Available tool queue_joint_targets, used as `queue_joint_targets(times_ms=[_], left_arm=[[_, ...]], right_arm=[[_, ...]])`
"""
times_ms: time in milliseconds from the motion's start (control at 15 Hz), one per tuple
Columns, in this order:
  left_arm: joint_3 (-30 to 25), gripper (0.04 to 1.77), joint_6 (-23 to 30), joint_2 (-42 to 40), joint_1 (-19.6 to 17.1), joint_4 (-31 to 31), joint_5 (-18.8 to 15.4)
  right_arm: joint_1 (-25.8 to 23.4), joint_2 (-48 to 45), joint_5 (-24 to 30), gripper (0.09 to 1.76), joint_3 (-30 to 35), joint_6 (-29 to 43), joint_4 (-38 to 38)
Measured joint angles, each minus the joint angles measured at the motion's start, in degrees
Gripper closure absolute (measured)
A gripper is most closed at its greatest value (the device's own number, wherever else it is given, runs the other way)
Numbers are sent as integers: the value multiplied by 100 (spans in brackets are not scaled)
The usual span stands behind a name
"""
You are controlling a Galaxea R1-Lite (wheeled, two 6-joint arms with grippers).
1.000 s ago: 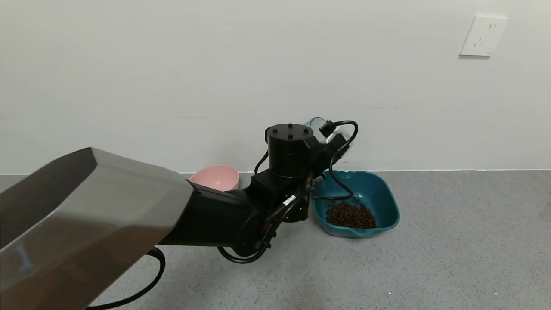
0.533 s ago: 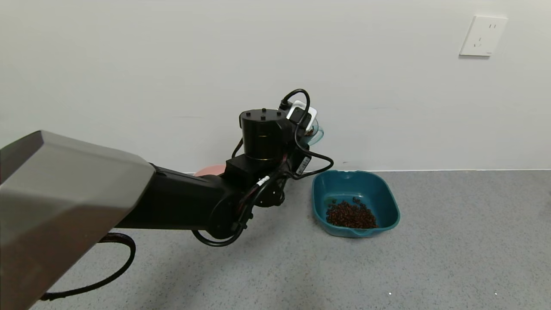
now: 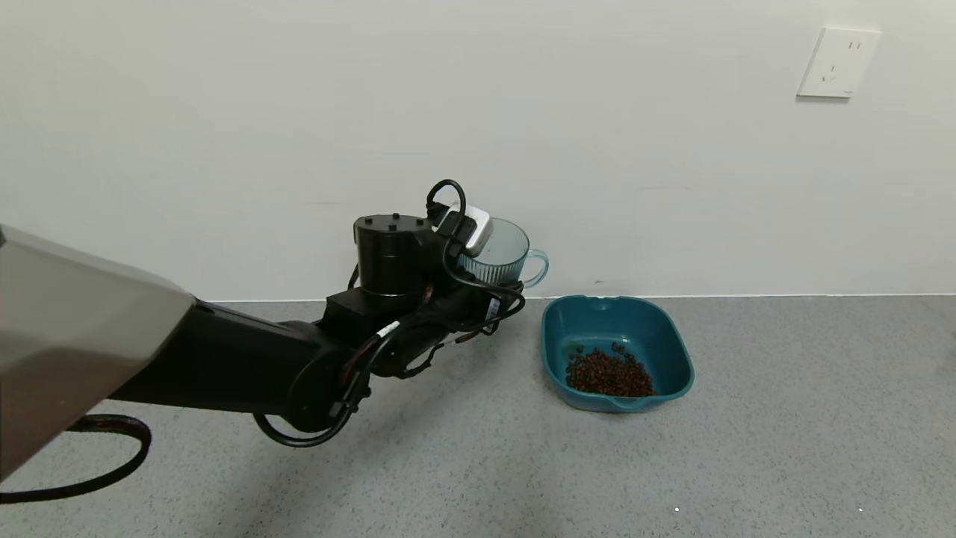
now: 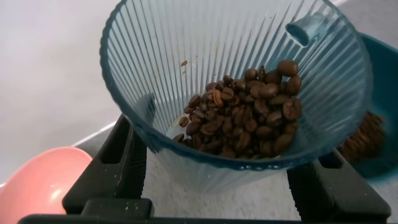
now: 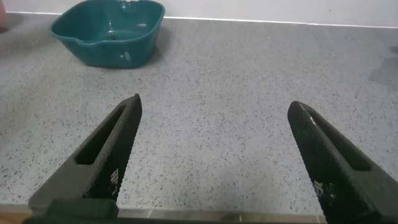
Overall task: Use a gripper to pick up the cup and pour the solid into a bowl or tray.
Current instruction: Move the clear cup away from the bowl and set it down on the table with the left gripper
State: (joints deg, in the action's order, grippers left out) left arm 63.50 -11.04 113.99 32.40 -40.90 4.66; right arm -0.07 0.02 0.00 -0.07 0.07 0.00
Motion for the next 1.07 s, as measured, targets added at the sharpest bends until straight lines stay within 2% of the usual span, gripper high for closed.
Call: queue_joint_targets(times_ms=[133,267,467,733,933,1067], left_arm=[[-482,53,132,-256,-338,-6,-859],[-923,53,226,-477,-680,-22,-1487],[-1471,53,234,-639,-1085,-160,-1954],[-2238,53,207,-652,-1408,-1023,-2502],[-2679,53,190,-628,-1485,-1172,-2698],[-2983,53,193,-569,-1496,-1543,-2794]], right_arm=[[0,0,0,14,0,2,0],[0,-2,0,14,0,2,0],[2,0,0,14,0,2,0],[0,0,0,14,0,2,0],[0,0,0,14,0,0,0],[0,0,0,14,0,4,0]])
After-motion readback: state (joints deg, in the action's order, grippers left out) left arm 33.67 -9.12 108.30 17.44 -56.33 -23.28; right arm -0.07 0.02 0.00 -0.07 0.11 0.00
